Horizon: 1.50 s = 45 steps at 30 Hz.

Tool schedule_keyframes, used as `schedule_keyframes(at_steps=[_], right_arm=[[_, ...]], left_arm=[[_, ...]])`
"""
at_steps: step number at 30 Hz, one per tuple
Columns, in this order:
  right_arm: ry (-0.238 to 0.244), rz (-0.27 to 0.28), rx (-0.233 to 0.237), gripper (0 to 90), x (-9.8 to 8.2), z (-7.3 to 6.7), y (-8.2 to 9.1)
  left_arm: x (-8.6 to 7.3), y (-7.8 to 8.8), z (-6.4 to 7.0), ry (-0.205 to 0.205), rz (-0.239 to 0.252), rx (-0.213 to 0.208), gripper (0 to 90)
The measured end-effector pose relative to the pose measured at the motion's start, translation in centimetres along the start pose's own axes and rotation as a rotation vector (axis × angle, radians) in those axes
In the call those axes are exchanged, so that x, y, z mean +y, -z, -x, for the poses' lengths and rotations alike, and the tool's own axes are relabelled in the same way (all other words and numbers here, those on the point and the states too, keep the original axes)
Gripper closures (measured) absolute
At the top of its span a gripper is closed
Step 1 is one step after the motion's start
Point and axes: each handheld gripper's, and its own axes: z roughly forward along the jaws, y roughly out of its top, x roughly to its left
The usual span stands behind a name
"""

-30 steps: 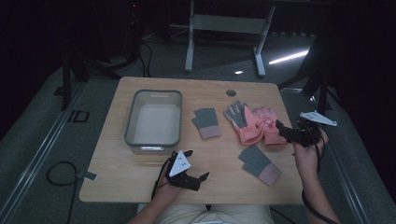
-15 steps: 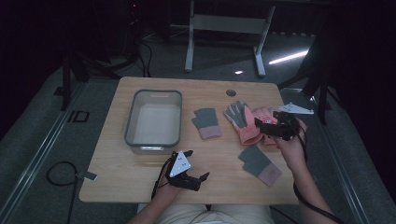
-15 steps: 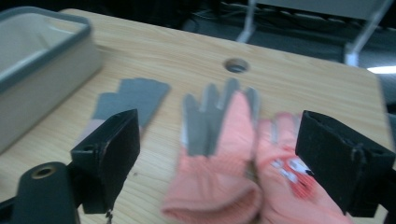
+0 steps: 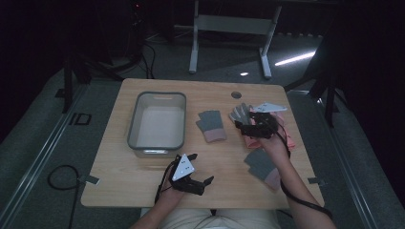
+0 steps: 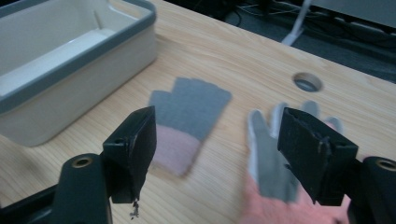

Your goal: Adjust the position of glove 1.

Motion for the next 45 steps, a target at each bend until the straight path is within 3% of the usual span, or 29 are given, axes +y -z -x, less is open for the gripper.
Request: schedule_keyframes(at_steps=[7, 8, 11, 21, 25, 29, 36, 45], right_arm=[[0.020, -0.008, 0.044, 33.0, 0.5, -1.3, -2.8], [0.020, -0.017, 0.059, 35.2, 0.5, -1.6, -4.1], [0.011, -0.040, 0.068, 36.9, 0.5, -1.6, -5.8], [-0.005, -0.080, 0.037, 46.1, 0.5, -1.6, -10.1], [0.009, -0.145, 0.046, 49.9, 0.4, -1.7, -12.0], [-0.013, -0.180, 0.063, 52.7, 0.2, -1.3, -13.7], [-0.003, -0.239, 0.067, 58.4, -0.5, -1.4, -16.1], [0.016, -0.274, 0.049, 71.2, -1.2, -1.9, -17.4]], left_arm=[[0.0, 0.0, 0.1, -0.009, -0.001, 0.000, 0.6], [0.0, 0.0, 0.1, -0.006, 0.000, 0.001, 0.6], [0.0, 0.0, 0.1, -0.010, -0.002, 0.001, 0.6], [0.0, 0.0, 0.1, -0.004, 0.003, 0.000, 0.6], [0.0, 0.0, 0.1, -0.005, 0.002, -0.001, 0.6], [0.0, 0.0, 0.1, -0.006, 0.004, -0.001, 0.6], [0.0, 0.0, 0.1, -0.004, 0.003, -0.001, 0.6], [0.0, 0.0, 0.1, -0.007, 0.005, -0.002, 0.6]])
